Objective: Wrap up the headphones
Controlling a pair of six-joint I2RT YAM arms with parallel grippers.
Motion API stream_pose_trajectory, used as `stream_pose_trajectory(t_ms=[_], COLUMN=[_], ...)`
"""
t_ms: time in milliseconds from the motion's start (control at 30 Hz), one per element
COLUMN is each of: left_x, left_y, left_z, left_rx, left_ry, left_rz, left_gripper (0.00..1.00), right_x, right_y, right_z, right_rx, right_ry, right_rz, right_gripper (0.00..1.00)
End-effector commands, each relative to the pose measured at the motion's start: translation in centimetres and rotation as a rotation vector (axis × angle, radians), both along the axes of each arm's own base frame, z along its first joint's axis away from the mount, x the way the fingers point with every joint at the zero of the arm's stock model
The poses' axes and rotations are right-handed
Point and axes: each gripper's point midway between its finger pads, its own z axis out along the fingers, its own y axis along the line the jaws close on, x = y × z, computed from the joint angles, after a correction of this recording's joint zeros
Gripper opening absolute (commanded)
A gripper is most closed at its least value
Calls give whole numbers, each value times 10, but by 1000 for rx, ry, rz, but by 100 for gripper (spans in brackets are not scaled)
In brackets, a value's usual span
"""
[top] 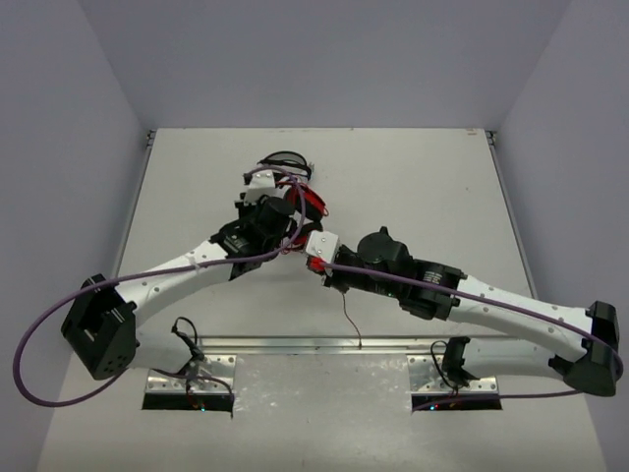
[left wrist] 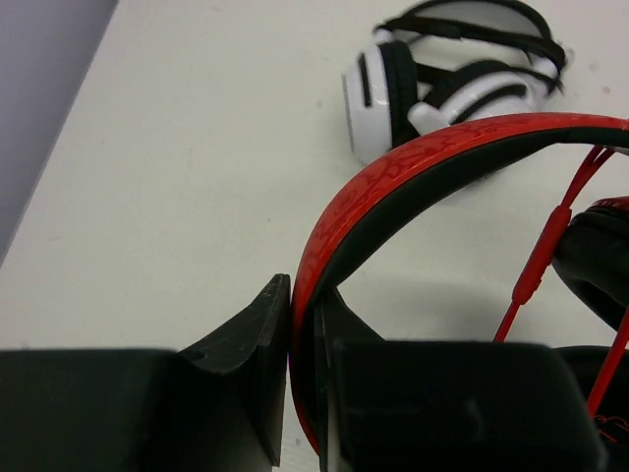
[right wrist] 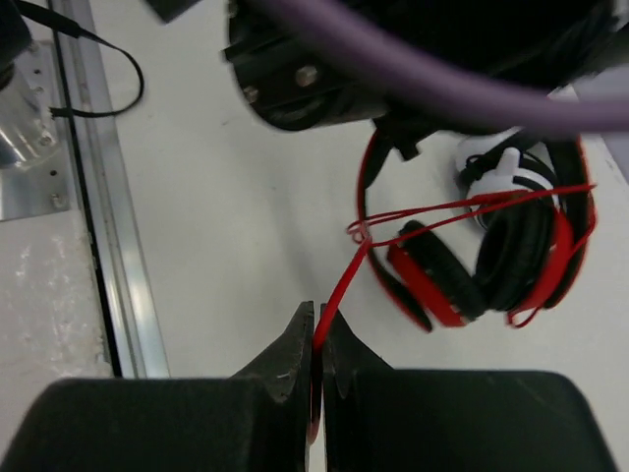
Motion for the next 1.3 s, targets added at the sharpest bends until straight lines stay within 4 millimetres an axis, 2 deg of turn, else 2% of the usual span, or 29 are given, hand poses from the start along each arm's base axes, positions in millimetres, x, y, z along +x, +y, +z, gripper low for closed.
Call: stream_pose_trajectory(t_ms=[0, 100, 133, 167, 233, 300, 433, 467, 500, 533, 567, 600, 733, 833, 933, 1067, 1100, 1167, 1200, 1267], left_x=[0, -30, -36, -45, -59, -74, -91, -97, -100, -102, -106, -109, -118, -126, -132, -136, -136, -138, -137, -138], left_y=[-42, -65, -66, -76, -72, -69, -78, -83, -82, -78, -80, -80, -85, -98, -115, -128, -134, -134, -138, -135], left_z=[61, 26, 18, 18, -6, -19, -30, -30, -31, -30, -29, -29, -26, -28, -23, -5, 6, 12, 29, 39], left_rx=[-144, -82, -78, -104, -81, -84, -75, -66, -47, -27, -22, -9, 19, 32, -6, -63, -85, -84, -114, -130], left_ry=[-225, -180, -174, -186, -150, -136, -118, -116, -112, -116, -117, -117, -100, -69, -58, -62, -72, -47, -61, -60], left_rz=[-120, -245, -264, -316, -336, -349, -412, -435, -432, -413, -428, -435, -481, -541, -628, -684, -700, -697, -695, -680], left_gripper=[1, 0, 0, 0, 0, 0, 0, 0, 0, 0, 0, 0, 0, 0, 0, 0, 0, 0, 0, 0], right_x=[21, 40, 44, 51, 56, 66, 83, 93, 100, 105, 117, 125, 157, 167, 161, 152, 154, 148, 152, 151], right_y=[-22, -30, -32, -37, -42, -54, -72, -81, -82, -89, -99, -101, -121, -121, -106, -96, -97, -93, -98, -98], right_z=[6, 23, 28, 36, 45, 63, 89, 99, 97, 95, 102, 96, 99, 88, 71, 59, 56, 59, 56, 55], right_rx=[-205, -274, -283, -295, -299, -272, -228, -231, -258, -291, -305, -336, -388, -370, -328, -273, -247, -165, -140, -100], right_ry=[-119, -225, -244, -277, -307, -350, -388, -398, -390, -381, -387, -384, -419, -338, -263, -204, -203, -161, -146, -112], right_rz=[-68, -125, -139, -167, -197, -256, -324, -359, -366, -383, -421, -431, -513, -461, -372, -323, -330, -308, -320, -322], right_gripper=[1, 1, 1, 1, 1, 1, 1, 1, 1, 1, 1, 1, 1, 1, 1, 1, 1, 1, 1, 1])
